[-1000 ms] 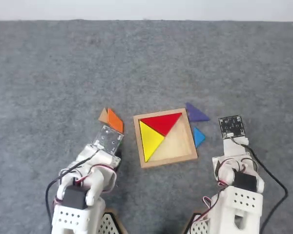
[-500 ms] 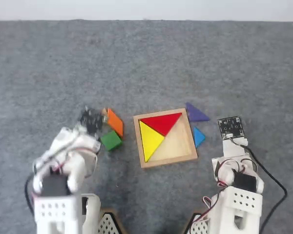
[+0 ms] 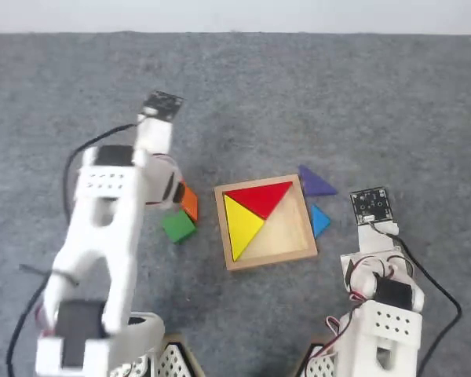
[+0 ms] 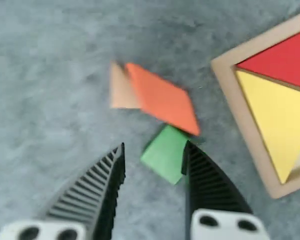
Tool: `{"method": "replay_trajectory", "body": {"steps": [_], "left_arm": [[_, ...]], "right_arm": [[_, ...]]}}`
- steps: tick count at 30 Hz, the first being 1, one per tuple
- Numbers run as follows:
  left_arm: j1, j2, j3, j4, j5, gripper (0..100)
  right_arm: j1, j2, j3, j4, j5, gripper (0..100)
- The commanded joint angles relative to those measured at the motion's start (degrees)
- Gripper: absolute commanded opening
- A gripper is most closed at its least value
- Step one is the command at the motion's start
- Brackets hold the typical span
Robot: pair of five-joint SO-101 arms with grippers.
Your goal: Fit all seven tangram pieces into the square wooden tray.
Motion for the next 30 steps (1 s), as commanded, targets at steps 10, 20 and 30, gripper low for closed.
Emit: {"method": "replay_trajectory", "body": {"steps": [10,20,30], "left_arm": [[4.75,17.93,-3.03,-13.36,4.75,18],[-0.26,24.00,-7.78,-12.75,1.93,18],[0.09,20.04,-15.43,-10.90,1.32,18]], "right_arm": [[0.57,-1.10,-0.09,-0.92,0.62,2.0],[0.57,-1.10,0.00,-0.92,0.62,2.0],[0.57,-1.10,0.00,-1.01,0.62,2.0]]}}
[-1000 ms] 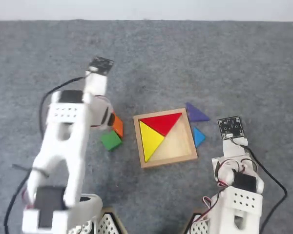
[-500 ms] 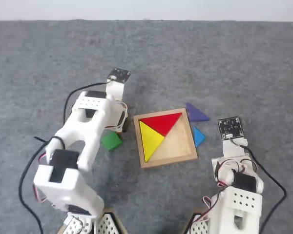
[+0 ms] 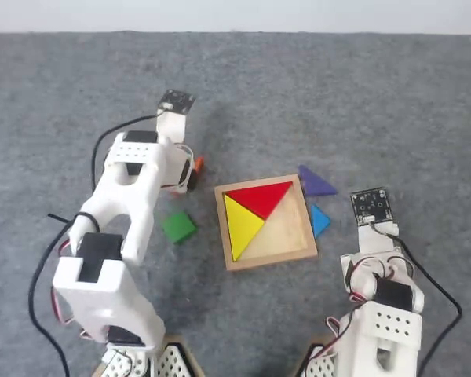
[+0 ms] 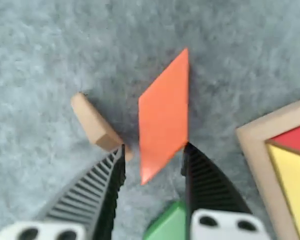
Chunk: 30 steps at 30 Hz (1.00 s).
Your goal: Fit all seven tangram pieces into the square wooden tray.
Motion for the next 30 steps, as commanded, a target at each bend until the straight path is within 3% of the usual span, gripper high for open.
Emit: {"method": "replay_trajectory", "body": {"steps": [1,12,19,30], "left_arm": [[0.18,-5.19,-4.62,1.49,-1.49,18],[6.51,-2.29,-4.88,0.35,-3.78,18],[3.43,5.36,-5.05,-2.99,-6.59,18],[-0.09,6.42,-7.96,-2.55,-9.67,18]], "right_arm": [[0.57,-0.84,-0.35,-1.01,0.62,2.0],[0.48,-0.84,-0.35,-1.01,0.62,2.0],[0.48,-0.84,-0.35,-1.01,0.62,2.0],[0.48,-0.84,-0.35,-1.01,0.62,2.0]]}}
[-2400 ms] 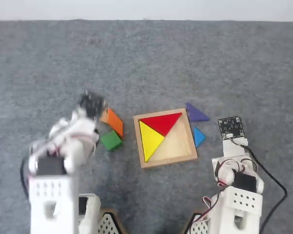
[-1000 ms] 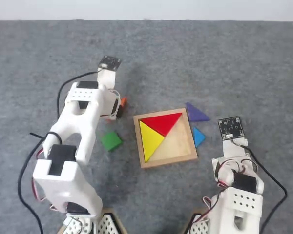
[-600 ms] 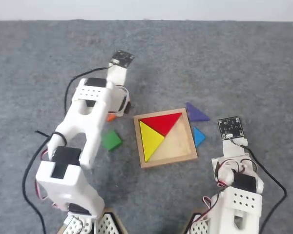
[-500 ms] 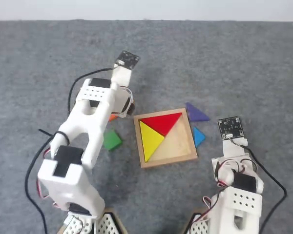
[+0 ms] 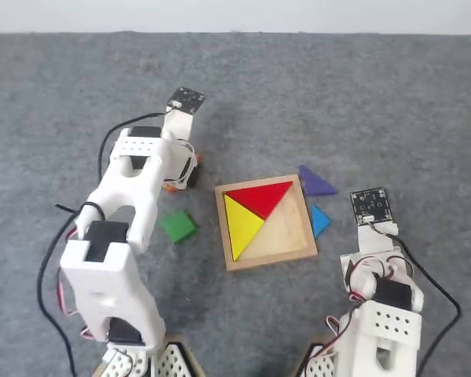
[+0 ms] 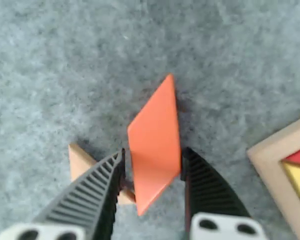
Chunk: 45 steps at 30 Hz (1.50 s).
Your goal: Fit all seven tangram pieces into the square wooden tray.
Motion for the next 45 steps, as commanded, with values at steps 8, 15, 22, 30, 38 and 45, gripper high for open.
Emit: {"method": "replay_trajectory", "body": {"steps": [8,15,22,30,38,45], "left_arm": [[1.85,-0.44,-2.15,0.88,-5.89,14],[5.63,-0.62,-2.15,11.34,-15.74,11],[6.95,-1.14,-2.15,23.38,-22.68,9],[2.02,-9.93,-2.07,24.09,-26.99,10],[0.97,-13.80,-1.89,24.09,-27.08,18],[2.29,-13.71,-0.04,21.45,-26.99,18]], "right_arm": [[0.48,-0.84,-0.35,-1.01,0.62,2.0],[0.48,-0.84,-0.35,-1.10,0.62,2.0],[0.48,-0.84,-0.35,-1.10,0.62,2.0],[0.48,-0.84,-0.35,-1.10,0.62,2.0],[0.48,-0.84,-0.35,-1.10,0.62,2.0],[0.48,-0.84,-0.35,-1.10,0.62,2.0]]}}
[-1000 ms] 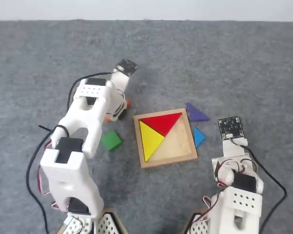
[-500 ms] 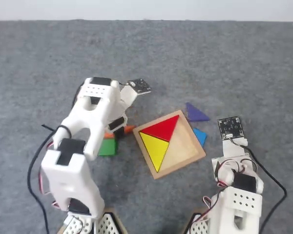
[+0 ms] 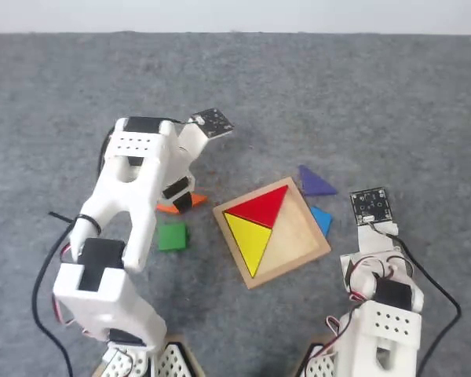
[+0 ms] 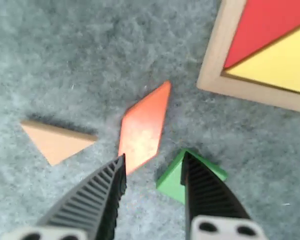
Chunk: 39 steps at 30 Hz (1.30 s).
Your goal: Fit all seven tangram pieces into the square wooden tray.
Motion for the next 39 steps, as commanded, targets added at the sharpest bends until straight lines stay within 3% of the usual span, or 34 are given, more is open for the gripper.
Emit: {"method": "replay_trajectory", "body": {"steps": [1,7,13,21,30,39], "left_arm": [[0.26,-3.96,2.24,-2.99,-0.44,18],[0.53,-3.96,12.18,-14.77,-0.53,18],[0.09,0.18,10.51,-16.53,-0.44,18],[-3.25,11.52,-1.63,-13.80,-0.70,18],[-2.73,11.96,-11.65,-5.80,-0.44,18],[-2.46,11.87,-13.41,-1.49,-0.26,18]], "right_arm": [[0.48,-0.84,-0.35,-1.10,0.62,2.0],[0.48,-0.84,-0.35,-1.10,0.62,2.0],[0.48,-0.84,-0.35,-1.10,0.62,2.0],[0.48,-0.84,-0.35,-1.10,0.62,2.0],[0.48,-0.84,-0.35,-1.10,0.62,2.0],[0.48,-0.84,-0.35,-1.19,0.62,2.0]]}}
